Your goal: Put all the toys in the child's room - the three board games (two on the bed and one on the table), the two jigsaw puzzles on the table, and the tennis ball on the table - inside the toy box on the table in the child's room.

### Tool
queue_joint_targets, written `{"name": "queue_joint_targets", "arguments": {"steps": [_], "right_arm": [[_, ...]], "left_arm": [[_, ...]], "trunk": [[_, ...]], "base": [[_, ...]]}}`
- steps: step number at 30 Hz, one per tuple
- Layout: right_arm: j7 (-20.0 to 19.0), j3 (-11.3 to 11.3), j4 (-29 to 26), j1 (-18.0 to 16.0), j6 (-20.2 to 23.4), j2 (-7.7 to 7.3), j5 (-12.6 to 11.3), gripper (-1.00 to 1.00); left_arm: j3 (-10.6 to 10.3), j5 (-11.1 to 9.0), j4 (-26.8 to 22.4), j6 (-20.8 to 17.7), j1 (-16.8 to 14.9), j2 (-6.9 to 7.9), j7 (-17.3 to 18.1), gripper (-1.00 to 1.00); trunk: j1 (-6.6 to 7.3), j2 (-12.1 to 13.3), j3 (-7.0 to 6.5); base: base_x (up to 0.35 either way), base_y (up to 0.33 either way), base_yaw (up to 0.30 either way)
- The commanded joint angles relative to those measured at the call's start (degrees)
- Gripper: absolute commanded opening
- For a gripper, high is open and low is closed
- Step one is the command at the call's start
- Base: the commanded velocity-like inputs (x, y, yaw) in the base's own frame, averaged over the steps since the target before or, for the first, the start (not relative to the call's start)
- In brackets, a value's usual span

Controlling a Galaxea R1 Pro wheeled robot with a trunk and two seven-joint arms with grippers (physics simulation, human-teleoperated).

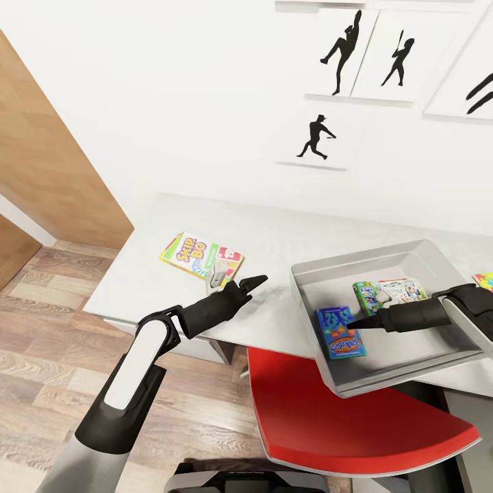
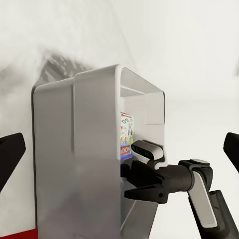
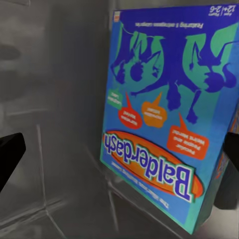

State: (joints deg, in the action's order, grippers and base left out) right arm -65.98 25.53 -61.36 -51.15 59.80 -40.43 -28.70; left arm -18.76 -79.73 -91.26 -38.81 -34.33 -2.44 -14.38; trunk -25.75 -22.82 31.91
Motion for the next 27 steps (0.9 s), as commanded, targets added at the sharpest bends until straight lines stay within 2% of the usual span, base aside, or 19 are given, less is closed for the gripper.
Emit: {"name": "queue_joint_targets", "arguments": {"steps": [1,27], "right_arm": [[-0.1,0.2,0.0,-0.1,0.2,-0.06,0.0,1.0],[0.5,-0.4,-0.1,-0.1,0.2,-0.53,0.1,1.0]], "left_arm": [[0.0,-0.6,-0.1,-0.1,0.0,-0.02,-0.6,1.0],[0.0,-0.6,-0.1,-0.1,0.0,-0.02,-0.6,1.0]], "trunk": [[-0.03,-0.1,0.08],[-0.03,-0.1,0.09]], "base": [[0.0,0.0,0.0],[0.0,0.0,0.0]]}}
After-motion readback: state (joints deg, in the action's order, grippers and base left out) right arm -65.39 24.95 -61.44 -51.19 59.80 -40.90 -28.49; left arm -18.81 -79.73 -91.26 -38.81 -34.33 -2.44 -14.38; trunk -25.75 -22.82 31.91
